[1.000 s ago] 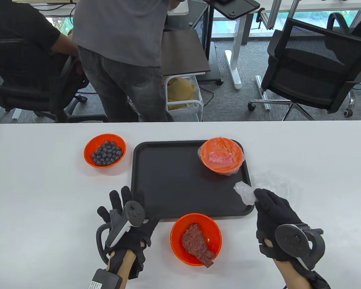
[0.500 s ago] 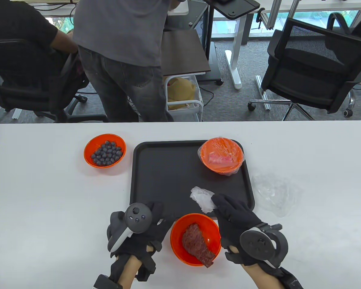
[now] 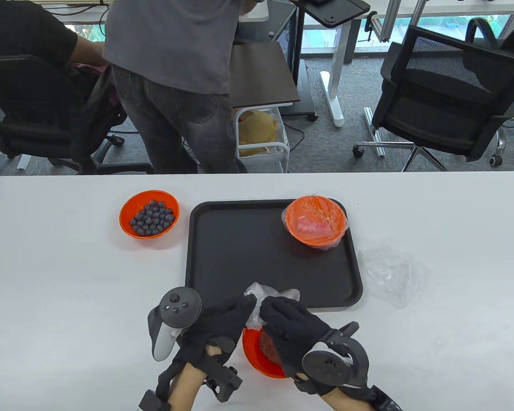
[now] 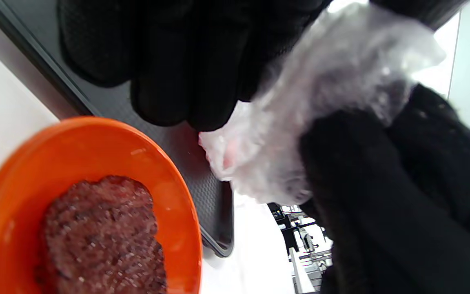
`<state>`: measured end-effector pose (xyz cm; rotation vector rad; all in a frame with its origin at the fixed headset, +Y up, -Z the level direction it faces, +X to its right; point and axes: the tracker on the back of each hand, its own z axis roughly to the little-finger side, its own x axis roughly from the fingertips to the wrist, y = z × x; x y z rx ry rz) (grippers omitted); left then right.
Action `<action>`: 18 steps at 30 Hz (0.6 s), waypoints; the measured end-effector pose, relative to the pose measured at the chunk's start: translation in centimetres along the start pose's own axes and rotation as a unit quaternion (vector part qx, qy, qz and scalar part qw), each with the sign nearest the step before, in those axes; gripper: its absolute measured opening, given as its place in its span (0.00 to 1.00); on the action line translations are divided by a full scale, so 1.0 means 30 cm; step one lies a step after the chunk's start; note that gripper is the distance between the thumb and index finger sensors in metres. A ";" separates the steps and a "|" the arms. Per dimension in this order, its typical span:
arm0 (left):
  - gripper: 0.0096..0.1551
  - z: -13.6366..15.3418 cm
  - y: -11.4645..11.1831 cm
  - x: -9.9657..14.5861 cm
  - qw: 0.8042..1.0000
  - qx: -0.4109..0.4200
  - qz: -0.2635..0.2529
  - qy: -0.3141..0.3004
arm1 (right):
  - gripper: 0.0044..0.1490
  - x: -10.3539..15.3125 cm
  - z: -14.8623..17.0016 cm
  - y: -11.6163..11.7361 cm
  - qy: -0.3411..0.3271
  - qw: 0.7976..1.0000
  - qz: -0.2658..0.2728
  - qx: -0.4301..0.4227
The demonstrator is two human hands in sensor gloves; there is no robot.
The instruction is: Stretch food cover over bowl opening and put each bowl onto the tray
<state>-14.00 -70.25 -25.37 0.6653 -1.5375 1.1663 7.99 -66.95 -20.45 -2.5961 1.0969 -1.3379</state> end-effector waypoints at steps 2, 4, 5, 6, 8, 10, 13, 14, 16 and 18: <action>0.41 0.005 -0.004 -0.001 1.000 0.021 -0.001 0.005 | 0.26 0.004 -0.006 0.017 -0.004 1.000 -0.023 -0.001; 0.34 0.012 0.004 0.000 0.999 0.027 -0.030 0.014 | 0.28 0.009 0.003 0.029 -0.017 0.999 -0.042 -0.017; 0.31 0.015 0.006 0.000 0.999 0.027 -0.036 0.014 | 0.30 0.011 0.007 0.032 -0.016 0.998 -0.051 -0.028; 0.29 0.020 0.010 0.000 0.998 0.030 -0.044 0.015 | 0.32 0.015 0.015 0.035 -0.013 0.997 -0.061 -0.047; 0.26 0.030 0.018 0.001 0.998 0.045 -0.053 0.010 | 0.38 0.023 0.037 0.026 -0.008 0.994 -0.062 -0.090; 0.25 0.038 0.029 0.007 0.996 0.065 -0.058 0.006 | 0.40 0.030 0.070 0.000 0.012 0.990 -0.044 -0.133; 0.24 0.047 0.054 0.012 0.994 0.086 -0.060 -0.018 | 0.38 0.040 0.131 -0.059 0.062 0.984 0.018 -0.166; 0.24 0.051 0.063 0.011 0.993 0.102 -0.047 -0.031 | 0.36 0.046 0.168 -0.087 0.101 0.979 0.049 -0.172; 0.24 0.052 0.072 0.006 0.989 0.137 -0.011 -0.062 | 0.34 0.057 0.238 -0.121 0.173 0.965 0.086 -0.179; 0.24 0.041 0.072 0.002 0.982 0.156 0.036 -0.096 | 0.33 0.068 0.310 -0.131 0.248 0.944 0.095 -0.197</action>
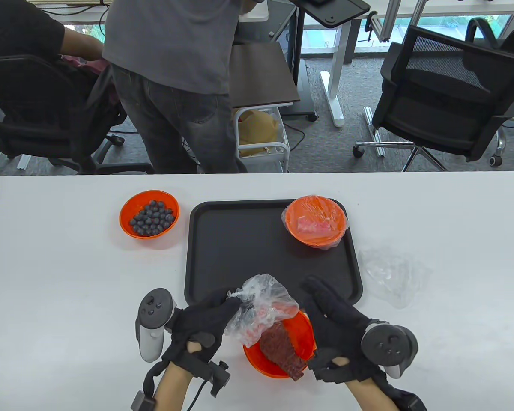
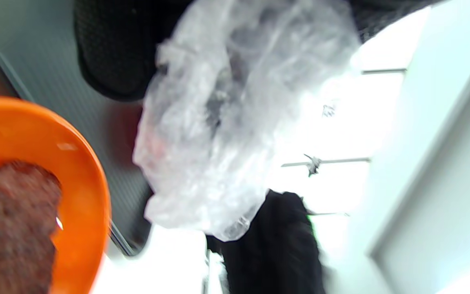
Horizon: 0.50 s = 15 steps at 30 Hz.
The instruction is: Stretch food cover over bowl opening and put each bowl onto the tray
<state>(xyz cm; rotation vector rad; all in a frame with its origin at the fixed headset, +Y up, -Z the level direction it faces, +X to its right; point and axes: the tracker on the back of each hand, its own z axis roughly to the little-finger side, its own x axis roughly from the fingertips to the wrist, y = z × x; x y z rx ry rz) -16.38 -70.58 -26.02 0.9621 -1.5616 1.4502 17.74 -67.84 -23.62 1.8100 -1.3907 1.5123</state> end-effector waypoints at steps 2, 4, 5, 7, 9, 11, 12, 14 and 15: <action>0.24 -0.016 -0.012 -0.003 0.999 -0.002 0.031 -0.018 | 0.31 -0.023 0.058 -0.014 0.051 0.998 0.005 -0.025; 0.24 -0.030 -0.028 -0.005 0.999 -0.016 0.036 -0.030 | 0.32 -0.037 0.096 -0.002 0.088 0.994 -0.031 -0.051; 0.24 -0.033 -0.035 -0.006 0.999 -0.024 0.036 -0.031 | 0.33 -0.039 0.109 0.016 0.098 0.990 -0.066 -0.080; 0.24 -0.038 -0.051 -0.009 0.998 -0.043 0.034 -0.030 | 0.35 -0.034 0.113 0.053 0.104 0.980 -0.109 -0.133; 0.24 -0.036 -0.069 -0.014 0.997 -0.054 0.044 -0.028 | 0.40 -0.025 0.095 0.112 0.095 0.962 -0.182 -0.182; 0.24 -0.032 -0.081 -0.015 0.997 -0.059 0.037 -0.024 | 0.47 -0.014 0.070 0.154 0.075 0.946 -0.237 -0.207; 0.24 -0.030 -0.085 -0.015 0.997 -0.063 0.031 -0.023 | 0.51 -0.004 0.051 0.175 0.070 0.940 -0.258 -0.213; 0.25 -0.023 -0.094 -0.018 0.997 -0.068 0.024 -0.018 | 0.54 0.007 0.027 0.197 0.056 0.938 -0.277 -0.202; 0.25 -0.020 -0.101 -0.021 0.997 -0.068 0.030 -0.017 | 0.55 0.014 0.012 0.208 0.046 0.938 -0.290 -0.186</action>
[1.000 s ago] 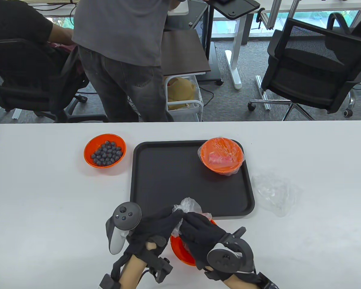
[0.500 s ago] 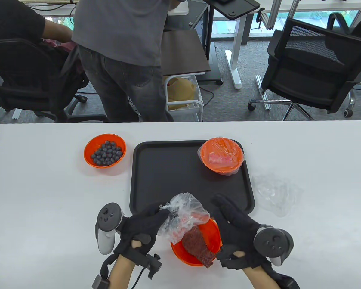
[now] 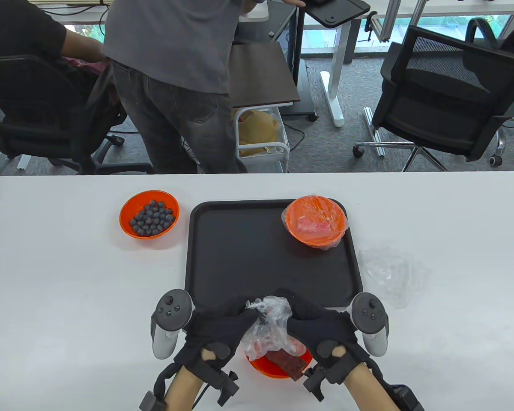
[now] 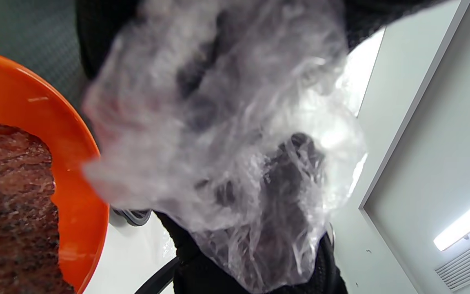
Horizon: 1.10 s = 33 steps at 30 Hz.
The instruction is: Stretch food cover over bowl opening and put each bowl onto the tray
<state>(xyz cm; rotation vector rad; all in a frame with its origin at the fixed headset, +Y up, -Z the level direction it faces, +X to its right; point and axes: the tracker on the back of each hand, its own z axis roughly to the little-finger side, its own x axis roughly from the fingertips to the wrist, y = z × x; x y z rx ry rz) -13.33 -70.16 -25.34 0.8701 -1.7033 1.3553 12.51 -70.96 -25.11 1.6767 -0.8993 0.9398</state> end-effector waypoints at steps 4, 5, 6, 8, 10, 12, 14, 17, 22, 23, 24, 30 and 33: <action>0.25 0.002 -0.029 -0.006 1.000 -0.007 0.008 0.007 | 0.45 0.007 -0.031 0.028 -0.010 0.999 0.030 0.042; 0.26 0.002 -0.030 -0.006 1.000 -0.005 0.011 0.005 | 0.43 0.013 -0.035 0.023 -0.006 0.998 0.043 0.055; 0.29 0.004 -0.029 -0.004 1.000 0.007 0.023 0.008 | 0.40 0.016 -0.038 0.013 -0.014 0.996 0.058 0.073; 0.36 0.012 -0.024 -0.002 0.999 0.035 0.037 0.010 | 0.34 0.025 -0.034 -0.004 -0.012 0.994 0.080 0.069; 0.43 0.028 -0.008 0.003 0.997 0.073 0.033 0.002 | 0.30 0.037 -0.022 -0.027 -0.009 0.993 0.106 0.049; 0.43 0.038 0.010 0.009 0.994 0.104 0.025 0.001 | 0.29 0.042 -0.015 -0.038 -0.010 0.994 0.105 0.037; 0.41 0.045 0.030 0.017 0.994 0.109 -0.010 0.009 | 0.29 0.045 -0.008 -0.044 -0.017 0.995 0.099 0.003; 0.35 0.051 0.042 0.026 0.994 0.089 -0.054 0.036 | 0.29 0.040 -0.005 -0.044 -0.029 0.996 0.083 -0.030; 0.49 0.056 -0.010 0.005 0.995 0.090 0.025 0.035 | 0.29 0.034 -0.003 -0.024 -0.031 0.997 0.062 -0.044; 0.50 0.051 -0.015 0.006 0.995 0.090 0.017 0.036 | 0.29 0.034 -0.004 -0.022 -0.032 0.997 0.063 -0.043; 0.50 0.042 -0.015 0.007 0.997 0.079 0.005 0.025 | 0.29 0.035 -0.006 -0.021 -0.033 0.997 0.060 -0.042; 0.29 -0.027 0.043 0.049 0.990 -0.038 -0.129 -0.034 | 0.29 0.043 -0.012 -0.035 -0.037 0.996 0.064 -0.059; 0.31 -0.024 0.014 0.038 0.997 -0.019 -0.079 -0.016 | 0.29 0.038 -0.011 -0.025 -0.043 0.995 0.055 -0.064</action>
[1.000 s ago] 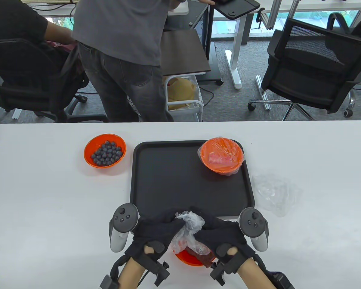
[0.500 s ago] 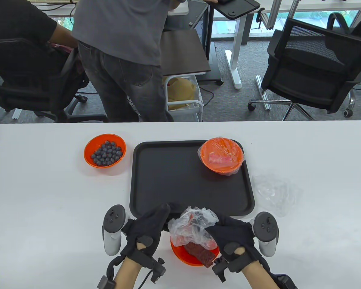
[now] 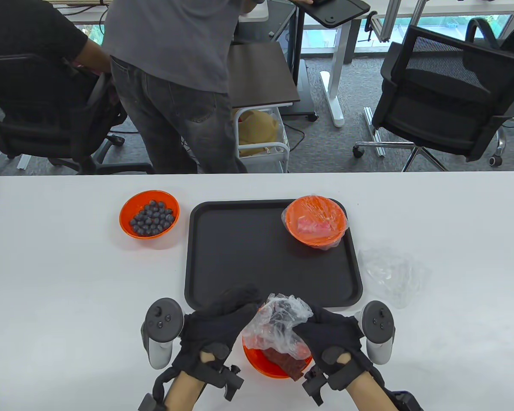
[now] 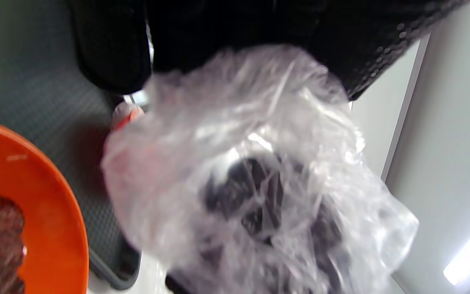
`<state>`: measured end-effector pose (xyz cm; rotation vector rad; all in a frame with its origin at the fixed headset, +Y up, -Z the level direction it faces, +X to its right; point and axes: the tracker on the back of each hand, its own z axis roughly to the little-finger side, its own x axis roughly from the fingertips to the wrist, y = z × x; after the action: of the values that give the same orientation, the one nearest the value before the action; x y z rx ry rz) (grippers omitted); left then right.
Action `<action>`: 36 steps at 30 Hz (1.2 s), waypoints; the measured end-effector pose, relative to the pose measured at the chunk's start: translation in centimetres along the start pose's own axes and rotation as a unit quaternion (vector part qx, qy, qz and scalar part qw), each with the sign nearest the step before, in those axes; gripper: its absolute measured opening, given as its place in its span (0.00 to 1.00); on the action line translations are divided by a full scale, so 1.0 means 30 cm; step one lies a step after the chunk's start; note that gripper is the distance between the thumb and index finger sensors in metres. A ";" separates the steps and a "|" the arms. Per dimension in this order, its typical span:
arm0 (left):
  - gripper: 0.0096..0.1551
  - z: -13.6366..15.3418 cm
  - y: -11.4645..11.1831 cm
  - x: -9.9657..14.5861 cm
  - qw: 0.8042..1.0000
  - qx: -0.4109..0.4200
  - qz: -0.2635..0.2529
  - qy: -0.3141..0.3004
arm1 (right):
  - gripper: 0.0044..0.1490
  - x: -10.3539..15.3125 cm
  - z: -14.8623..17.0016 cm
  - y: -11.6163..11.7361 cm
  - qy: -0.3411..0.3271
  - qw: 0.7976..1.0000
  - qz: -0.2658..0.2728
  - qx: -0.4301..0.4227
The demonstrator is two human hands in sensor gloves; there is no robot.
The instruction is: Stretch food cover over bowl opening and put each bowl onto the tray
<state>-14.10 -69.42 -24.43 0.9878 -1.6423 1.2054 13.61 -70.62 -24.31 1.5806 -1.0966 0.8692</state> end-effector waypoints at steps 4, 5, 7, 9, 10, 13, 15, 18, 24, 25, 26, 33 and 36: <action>0.42 0.004 -0.054 -0.017 0.998 -0.035 0.055 0.022 | 0.29 -0.003 -0.002 0.020 -0.008 1.000 -0.018 -0.002; 0.40 0.003 -0.063 -0.018 0.997 -0.036 0.062 0.016 | 0.30 -0.001 -0.001 0.019 -0.004 1.000 -0.015 0.002; 0.35 -0.002 -0.069 -0.012 0.998 -0.023 0.046 0.027 | 0.30 -0.003 0.003 0.011 -0.005 1.000 -0.013 0.012; 0.30 -0.001 -0.056 -0.006 0.999 -0.026 0.021 0.024 | 0.29 0.002 0.005 0.002 -0.004 1.000 -0.004 0.002; 0.26 0.002 -0.048 -0.002 0.999 -0.019 0.006 0.029 | 0.29 0.004 0.005 0.000 -0.005 1.000 -0.003 0.005; 0.25 0.027 -0.007 0.009 0.997 0.059 -0.029 0.037 | 0.29 0.013 0.009 -0.022 0.001 0.999 0.020 0.032; 0.24 0.043 0.014 0.014 0.990 0.130 -0.038 0.035 | 0.29 0.014 0.018 -0.032 0.007 0.999 0.025 0.047; 0.24 0.057 0.032 0.018 0.978 0.198 -0.051 0.029 | 0.29 0.011 0.042 -0.037 0.024 0.998 0.020 0.046; 0.24 0.072 0.036 0.022 0.979 0.192 -0.055 0.048 | 0.29 0.012 0.070 -0.054 0.038 0.999 0.030 -0.020; 0.24 0.077 0.035 0.021 0.979 0.190 -0.049 0.054 | 0.29 0.013 0.074 -0.058 0.038 0.997 0.036 -0.055; 0.24 0.084 0.032 0.021 0.980 0.186 -0.045 0.063 | 0.29 0.014 0.078 -0.062 0.042 0.994 0.040 -0.088; 0.25 0.118 -0.008 0.016 0.981 0.167 -0.019 0.100 | 0.29 0.027 0.082 -0.069 0.041 0.981 0.048 -0.181; 0.25 0.138 -0.053 0.012 0.981 0.155 0.003 0.117 | 0.28 0.034 0.084 -0.068 0.028 0.967 0.092 -0.235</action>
<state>-13.47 -73.83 -24.35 0.9855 -1.3002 1.5524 15.92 -73.08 -24.67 1.0695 -1.3106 0.7015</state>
